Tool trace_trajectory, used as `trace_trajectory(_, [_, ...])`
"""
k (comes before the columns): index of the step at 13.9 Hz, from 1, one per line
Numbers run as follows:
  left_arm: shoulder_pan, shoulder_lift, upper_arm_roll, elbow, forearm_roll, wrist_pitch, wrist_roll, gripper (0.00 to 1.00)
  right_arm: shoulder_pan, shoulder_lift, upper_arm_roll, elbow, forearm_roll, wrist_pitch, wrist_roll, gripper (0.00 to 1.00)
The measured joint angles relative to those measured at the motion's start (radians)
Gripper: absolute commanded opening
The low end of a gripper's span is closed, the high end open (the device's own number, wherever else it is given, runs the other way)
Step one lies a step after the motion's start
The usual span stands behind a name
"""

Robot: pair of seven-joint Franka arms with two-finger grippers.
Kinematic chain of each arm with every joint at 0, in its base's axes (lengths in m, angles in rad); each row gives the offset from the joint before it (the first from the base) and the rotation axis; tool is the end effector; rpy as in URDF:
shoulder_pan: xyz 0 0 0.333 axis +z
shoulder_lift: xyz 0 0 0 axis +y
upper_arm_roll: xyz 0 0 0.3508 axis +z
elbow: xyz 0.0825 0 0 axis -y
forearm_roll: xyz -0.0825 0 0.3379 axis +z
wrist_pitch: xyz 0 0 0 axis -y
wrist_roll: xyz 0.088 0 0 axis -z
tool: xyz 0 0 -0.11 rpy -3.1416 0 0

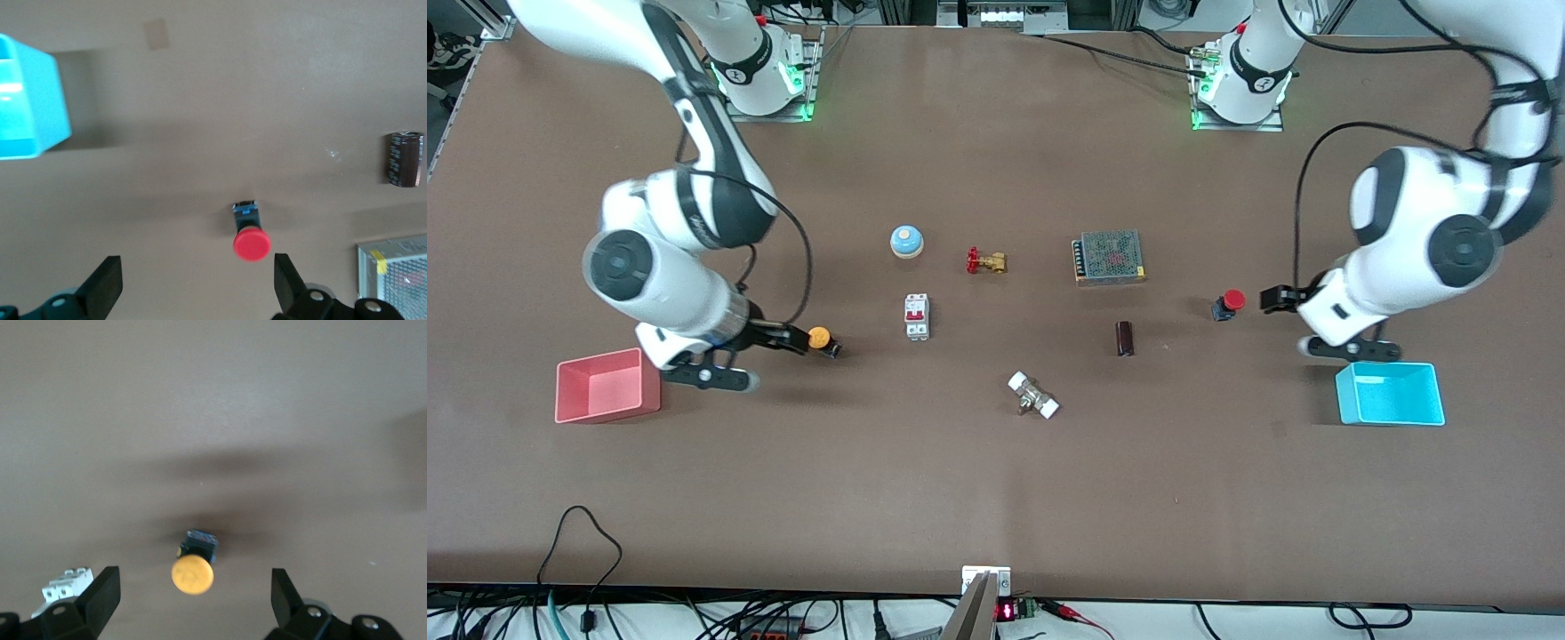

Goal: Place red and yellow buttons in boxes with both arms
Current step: 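Reach the right gripper to the yellow button while the left gripper reaches the red button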

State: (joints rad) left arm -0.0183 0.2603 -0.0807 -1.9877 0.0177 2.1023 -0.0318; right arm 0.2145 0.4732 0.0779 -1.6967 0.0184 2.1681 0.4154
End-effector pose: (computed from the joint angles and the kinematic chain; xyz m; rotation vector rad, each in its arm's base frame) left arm 0.5537 -0.0516 0.3821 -3.1280 0.1190 0.2271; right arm 0.6210 0.1804 0.3759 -3.0863 0.2193 0.0280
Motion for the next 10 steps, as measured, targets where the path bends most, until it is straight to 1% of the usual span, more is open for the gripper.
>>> trace_trajectory(5, [-0.001,-0.001,-0.054,-0.236,-0.001,0.328,-0.078,1.00,0.015,0.068,0.000,-0.001,-0.008,0.073,0.011,1.00])
trace_trajectory(6, [-0.001,0.000,-0.057,-0.271,-0.001,0.373,-0.084,1.00,0.016,0.077,0.000,-0.002,-0.009,0.076,0.011,1.00])
trace_trajectory(8, [-0.001,0.011,-0.056,-0.308,-0.001,0.420,-0.091,1.00,0.020,0.088,0.000,-0.015,-0.011,0.080,0.011,1.00])
trace_trajectory(10, [-0.001,0.044,-0.056,-0.325,-0.001,0.478,-0.116,1.00,0.023,0.083,0.002,-0.058,-0.011,0.114,0.011,1.00])
